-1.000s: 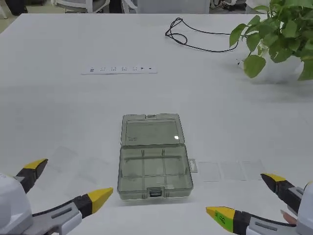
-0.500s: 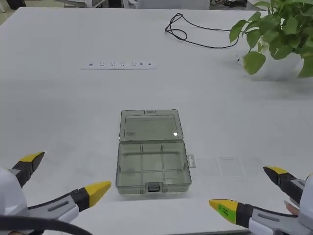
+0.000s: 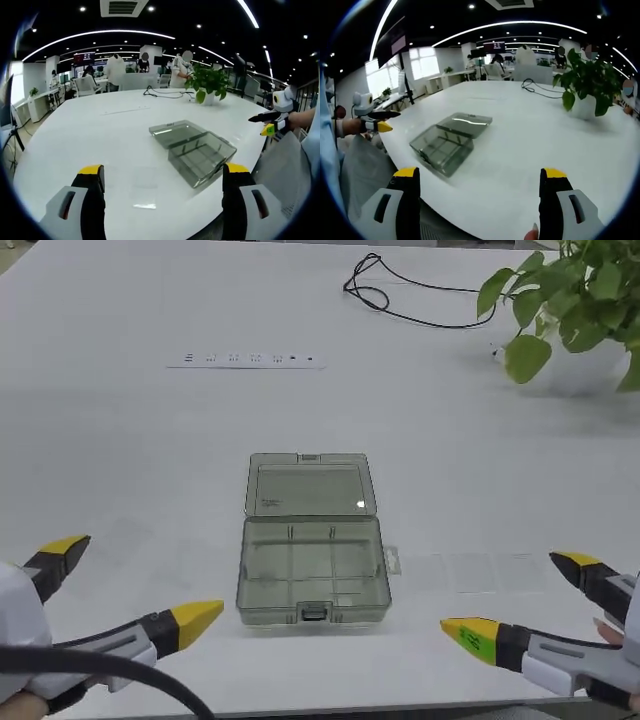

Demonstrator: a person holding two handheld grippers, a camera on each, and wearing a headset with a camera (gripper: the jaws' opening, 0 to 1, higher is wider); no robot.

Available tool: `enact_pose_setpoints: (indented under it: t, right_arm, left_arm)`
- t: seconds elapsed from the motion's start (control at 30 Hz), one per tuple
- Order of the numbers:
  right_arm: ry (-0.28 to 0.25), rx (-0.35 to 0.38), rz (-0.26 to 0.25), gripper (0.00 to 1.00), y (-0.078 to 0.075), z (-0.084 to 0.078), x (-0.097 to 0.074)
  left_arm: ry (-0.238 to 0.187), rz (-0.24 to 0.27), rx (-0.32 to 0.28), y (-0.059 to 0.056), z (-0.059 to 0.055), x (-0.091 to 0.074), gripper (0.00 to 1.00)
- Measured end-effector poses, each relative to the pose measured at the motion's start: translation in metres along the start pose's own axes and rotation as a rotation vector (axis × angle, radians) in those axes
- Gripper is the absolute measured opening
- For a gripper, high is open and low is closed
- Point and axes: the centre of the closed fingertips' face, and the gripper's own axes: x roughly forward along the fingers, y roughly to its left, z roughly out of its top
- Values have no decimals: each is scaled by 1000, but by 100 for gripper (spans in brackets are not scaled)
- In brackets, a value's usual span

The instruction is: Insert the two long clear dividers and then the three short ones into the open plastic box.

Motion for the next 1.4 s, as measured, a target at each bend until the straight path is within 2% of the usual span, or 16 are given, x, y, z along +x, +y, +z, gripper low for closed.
enact_pose_setpoints:
  t: [0.2,0.73,0.93,1.07,1.2,1.33,1.4]
  right_arm:
    - [-4,-18,3,100,-2,4,1]
    - [2,-32,4,100,-7,5,1]
    - [12,-43,16,100,-7,4,2]
    - [5,-46,14,100,-7,6,2]
    - [12,-59,14,100,-7,4,3]
    - [18,-59,20,100,-5,3,3]
    - [20,-61,20,100,-4,2,4]
  left_arm:
    - [40,-2,11,5,-9,0,100]
    - [124,-44,67,9,-20,6,96]
    - [187,-67,103,10,-31,13,93]
    - [203,-75,109,11,-32,16,90]
    - [243,-82,131,11,-37,20,89]
    - [278,-87,127,14,-43,24,88]
    - [311,-81,124,18,-49,26,86]
